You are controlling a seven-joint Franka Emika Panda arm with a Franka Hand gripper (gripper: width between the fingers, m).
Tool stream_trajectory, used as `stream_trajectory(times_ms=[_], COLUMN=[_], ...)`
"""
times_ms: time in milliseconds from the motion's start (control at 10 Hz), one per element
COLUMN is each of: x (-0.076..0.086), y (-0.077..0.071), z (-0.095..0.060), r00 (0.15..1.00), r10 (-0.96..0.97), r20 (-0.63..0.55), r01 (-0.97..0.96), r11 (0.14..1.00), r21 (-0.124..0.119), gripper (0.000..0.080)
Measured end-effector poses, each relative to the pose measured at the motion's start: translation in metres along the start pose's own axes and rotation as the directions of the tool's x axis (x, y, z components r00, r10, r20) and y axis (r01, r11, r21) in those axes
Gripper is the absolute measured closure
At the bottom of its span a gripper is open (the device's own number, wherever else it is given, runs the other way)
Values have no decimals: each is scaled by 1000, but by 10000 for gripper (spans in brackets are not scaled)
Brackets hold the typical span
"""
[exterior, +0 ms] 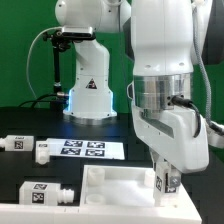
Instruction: Assemble one leg
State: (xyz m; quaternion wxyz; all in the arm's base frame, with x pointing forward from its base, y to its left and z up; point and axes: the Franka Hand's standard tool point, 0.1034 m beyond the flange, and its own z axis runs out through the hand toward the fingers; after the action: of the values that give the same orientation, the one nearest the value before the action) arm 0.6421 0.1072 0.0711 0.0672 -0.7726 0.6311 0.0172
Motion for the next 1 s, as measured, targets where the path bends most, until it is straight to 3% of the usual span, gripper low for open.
stream_trajectory(times_ms=[100,200,300,500,700,800,1000], x=[-6,-8,-7,-5,-5,-9,-14], y=[0,0,3,2,2,4,8], z=[-1,-2,-1,-1,0,4,7], r00=[982,919,810,756,620,478,103], r10=[-186,-394,-585,-654,-785,-878,-995], r20=[2,9,30,29,21,-9,1], r01=[186,394,586,654,785,878,993], r11=[982,919,810,756,620,478,103], r21=[-10,-8,-13,-10,-8,-17,-50], gripper=[246,246,171,154,150,150,150])
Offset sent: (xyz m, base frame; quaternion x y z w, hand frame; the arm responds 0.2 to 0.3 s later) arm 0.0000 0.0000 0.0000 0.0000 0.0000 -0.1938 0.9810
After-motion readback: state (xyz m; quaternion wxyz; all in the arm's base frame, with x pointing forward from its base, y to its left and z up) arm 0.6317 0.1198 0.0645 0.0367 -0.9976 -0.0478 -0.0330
